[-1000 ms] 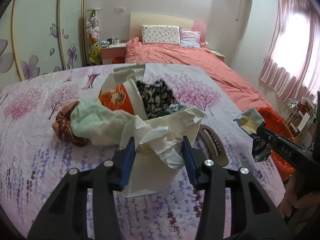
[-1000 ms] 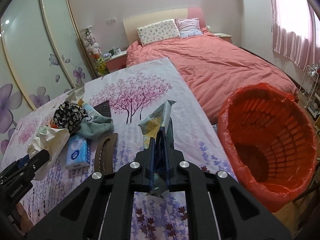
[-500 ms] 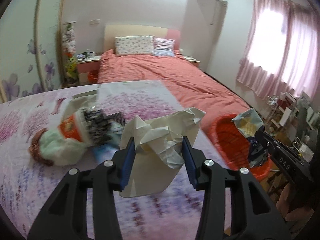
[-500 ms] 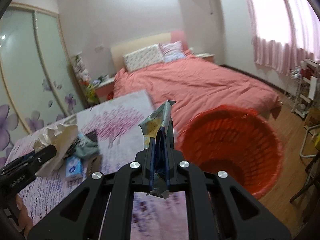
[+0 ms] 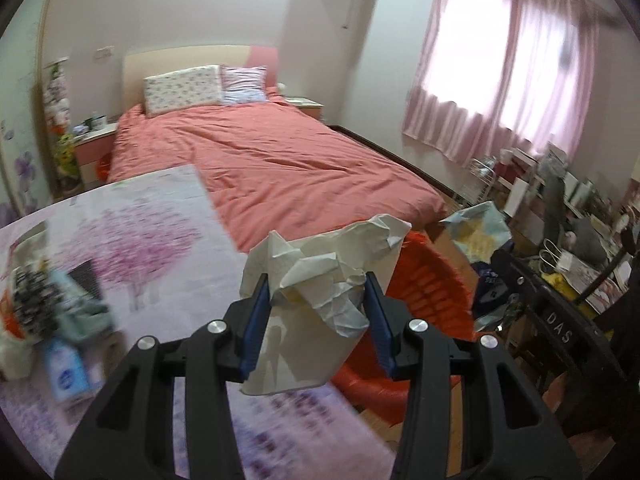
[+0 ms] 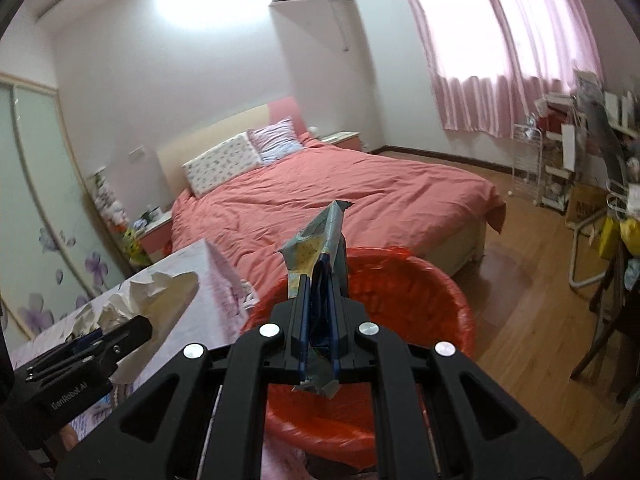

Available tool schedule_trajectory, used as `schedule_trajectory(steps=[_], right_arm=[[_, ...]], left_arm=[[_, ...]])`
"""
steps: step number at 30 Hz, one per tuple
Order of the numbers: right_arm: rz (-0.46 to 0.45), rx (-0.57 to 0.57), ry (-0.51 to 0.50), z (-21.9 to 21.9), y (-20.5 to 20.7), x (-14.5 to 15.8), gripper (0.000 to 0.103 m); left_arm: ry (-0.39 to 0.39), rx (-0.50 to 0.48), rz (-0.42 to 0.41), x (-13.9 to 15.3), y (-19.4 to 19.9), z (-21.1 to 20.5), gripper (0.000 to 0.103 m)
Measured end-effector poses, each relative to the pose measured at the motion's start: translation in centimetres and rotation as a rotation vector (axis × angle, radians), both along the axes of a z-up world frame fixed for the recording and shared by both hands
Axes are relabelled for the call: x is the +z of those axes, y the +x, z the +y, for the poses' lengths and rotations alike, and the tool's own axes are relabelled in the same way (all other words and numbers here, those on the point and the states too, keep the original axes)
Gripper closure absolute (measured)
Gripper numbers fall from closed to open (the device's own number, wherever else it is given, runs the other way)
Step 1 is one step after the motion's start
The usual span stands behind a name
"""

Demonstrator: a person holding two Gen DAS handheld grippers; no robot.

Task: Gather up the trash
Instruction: 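Carry both items over the red basket and open both tools to drop them, then return to the bed and grasp the brown plastic comb with the right tool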

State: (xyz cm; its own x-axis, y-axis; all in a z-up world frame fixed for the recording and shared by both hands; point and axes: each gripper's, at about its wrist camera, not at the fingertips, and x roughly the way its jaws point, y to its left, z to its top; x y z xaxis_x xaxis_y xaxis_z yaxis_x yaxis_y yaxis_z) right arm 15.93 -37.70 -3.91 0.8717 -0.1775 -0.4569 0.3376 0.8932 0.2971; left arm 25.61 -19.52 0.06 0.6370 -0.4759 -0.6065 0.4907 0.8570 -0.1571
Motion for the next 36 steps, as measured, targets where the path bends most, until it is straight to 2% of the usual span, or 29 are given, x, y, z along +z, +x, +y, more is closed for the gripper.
schedule_trajectory(steps=[10, 12, 15, 18, 28, 36], right_arm=[[-0.001, -0.039, 0.108, -3.8, 1.0, -1.8, 0.094], [0.007, -0.036, 0.119, -4.4, 1.3, -2.2, 0.092], [0.019, -0.027, 0.115, -4.3, 1.3, -2.7, 0.074], [0.03, -0.03, 0.115, -4.4, 1.1, -2.9, 0.06], [0.051, -0.029, 0.073, -3.8, 0.8, -1.1, 0.06], [0.062, 0.063, -0.002, 1.7, 1.1, 0.8, 0.06]], left_arm=[[0.027, -0.068, 0.042, -2.5, 2.7, -6.4, 0.057], [0.038, -0.062, 0.052, -3.0, 3.0, -6.5, 0.05], [0.057, -0.042, 0.051, -3.6, 3.4, -6.4, 0.034], [0.068, -0.025, 0.051, -4.0, 3.7, -5.9, 0.031], [0.123, 0.08, 0.033, -3.8, 3.3, -1.3, 0.025], [0.151, 0.195, -0.028, -2.3, 0.9, 5.8, 0.021]])
